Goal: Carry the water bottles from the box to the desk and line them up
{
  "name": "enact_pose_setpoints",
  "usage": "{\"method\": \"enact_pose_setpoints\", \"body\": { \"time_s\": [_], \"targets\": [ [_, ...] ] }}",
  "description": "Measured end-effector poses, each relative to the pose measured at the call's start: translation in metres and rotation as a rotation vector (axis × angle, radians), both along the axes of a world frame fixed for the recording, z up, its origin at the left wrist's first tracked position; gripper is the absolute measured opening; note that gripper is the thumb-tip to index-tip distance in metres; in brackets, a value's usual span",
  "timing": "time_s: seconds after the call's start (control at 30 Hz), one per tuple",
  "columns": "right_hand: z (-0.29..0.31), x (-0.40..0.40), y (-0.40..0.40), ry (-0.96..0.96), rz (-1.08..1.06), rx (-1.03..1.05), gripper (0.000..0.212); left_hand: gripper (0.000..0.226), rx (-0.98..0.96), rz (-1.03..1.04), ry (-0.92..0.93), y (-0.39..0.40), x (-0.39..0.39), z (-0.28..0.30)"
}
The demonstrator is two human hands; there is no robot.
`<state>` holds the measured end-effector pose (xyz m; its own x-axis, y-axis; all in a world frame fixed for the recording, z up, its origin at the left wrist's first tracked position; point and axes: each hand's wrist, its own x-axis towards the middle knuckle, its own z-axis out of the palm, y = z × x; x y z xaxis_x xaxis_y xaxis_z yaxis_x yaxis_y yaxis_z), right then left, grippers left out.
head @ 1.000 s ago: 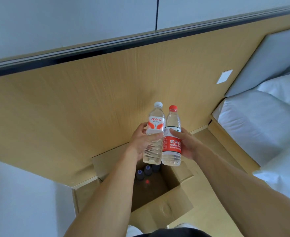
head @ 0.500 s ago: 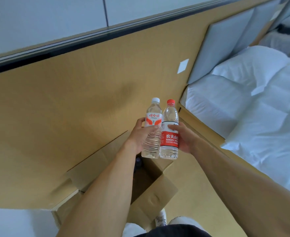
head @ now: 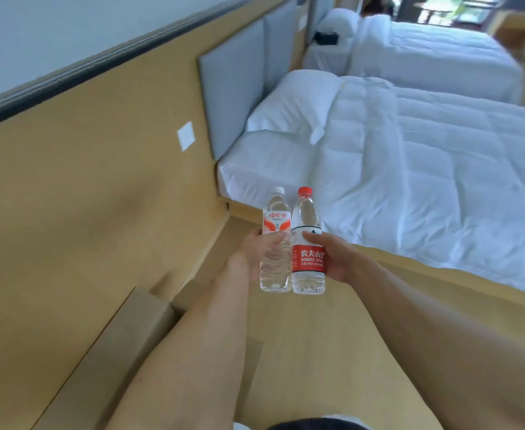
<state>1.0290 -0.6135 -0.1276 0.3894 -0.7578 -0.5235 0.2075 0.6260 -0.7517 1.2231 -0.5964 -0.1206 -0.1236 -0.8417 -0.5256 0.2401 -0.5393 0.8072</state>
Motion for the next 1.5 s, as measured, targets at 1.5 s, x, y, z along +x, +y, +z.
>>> {"method": "enact_pose_setpoints", "body": {
  "time_s": [1.5],
  "targets": [
    [0.020,-0.629,0.146,0.269,-1.303,0.242,0.035,0.048,-0.006,-1.358,-0.033,-0.067,-0.752,0.008]
  ]
}}
